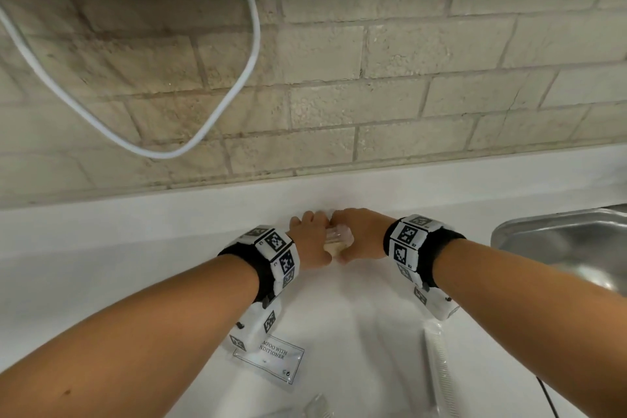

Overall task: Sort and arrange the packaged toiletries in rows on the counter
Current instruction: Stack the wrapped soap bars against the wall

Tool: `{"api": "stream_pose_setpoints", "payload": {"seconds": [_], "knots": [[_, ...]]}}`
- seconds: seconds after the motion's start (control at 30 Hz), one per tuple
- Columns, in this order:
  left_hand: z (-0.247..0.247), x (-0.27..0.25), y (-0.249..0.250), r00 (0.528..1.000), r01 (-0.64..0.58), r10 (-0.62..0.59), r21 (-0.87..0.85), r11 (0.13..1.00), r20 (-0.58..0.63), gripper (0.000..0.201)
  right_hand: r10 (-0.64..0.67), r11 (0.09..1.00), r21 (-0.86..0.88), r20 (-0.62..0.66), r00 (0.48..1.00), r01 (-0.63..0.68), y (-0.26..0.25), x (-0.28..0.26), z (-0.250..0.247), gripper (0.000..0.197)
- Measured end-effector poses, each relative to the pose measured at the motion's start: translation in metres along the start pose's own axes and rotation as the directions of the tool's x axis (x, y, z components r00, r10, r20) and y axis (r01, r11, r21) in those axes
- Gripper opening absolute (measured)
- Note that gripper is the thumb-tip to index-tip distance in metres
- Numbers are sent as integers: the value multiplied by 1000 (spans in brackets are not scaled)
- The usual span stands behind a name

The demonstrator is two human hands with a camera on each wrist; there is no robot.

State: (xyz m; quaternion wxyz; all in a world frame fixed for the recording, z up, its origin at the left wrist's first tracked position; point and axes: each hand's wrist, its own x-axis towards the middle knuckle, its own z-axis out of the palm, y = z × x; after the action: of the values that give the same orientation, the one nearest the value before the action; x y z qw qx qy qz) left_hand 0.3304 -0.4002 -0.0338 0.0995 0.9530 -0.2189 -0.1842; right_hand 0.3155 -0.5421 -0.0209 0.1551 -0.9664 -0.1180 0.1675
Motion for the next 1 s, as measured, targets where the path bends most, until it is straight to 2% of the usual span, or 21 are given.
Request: {"api": "stream_pose_setpoints", "payload": {"seconds": [0.23,0.33,0.4,0.5,0.6,0.67,0.77,0.87,1.0], "knots": [[-1,-2,-9,997,59,-69,-219,974,-38,52,42,998,43,6,999,-42,3,2,0,45],[-5,-2,-22,994,94,-104,-342,935,-11,38,87,993,76,9,996,-87,3,4,-1,46],[-5,-2,-30,992,114,-130,-465,878,-2,35,112,987,110,21,994,-113,4,8,-3,43],[-4,2,-39,978,164,-208,-641,750,7,45,160,970,174,55,986,-167,5,17,-6,28],[-4,7,-42,953,206,-302,-771,603,18,49,247,903,334,110,963,-270,7,28,-6,24],[-5,10,-42,940,215,-341,-799,562,13,52,294,852,415,127,948,-319,7,34,-5,24],[-6,14,-42,924,224,-383,-826,517,11,57,362,815,450,95,927,-365,6,38,-4,20],[-7,16,-41,919,208,-394,-824,527,-20,61,402,798,459,76,912,-390,7,42,-4,22],[-7,17,-42,911,215,-405,-759,615,-70,53,443,778,466,69,894,-421,7,43,-3,29]]}}
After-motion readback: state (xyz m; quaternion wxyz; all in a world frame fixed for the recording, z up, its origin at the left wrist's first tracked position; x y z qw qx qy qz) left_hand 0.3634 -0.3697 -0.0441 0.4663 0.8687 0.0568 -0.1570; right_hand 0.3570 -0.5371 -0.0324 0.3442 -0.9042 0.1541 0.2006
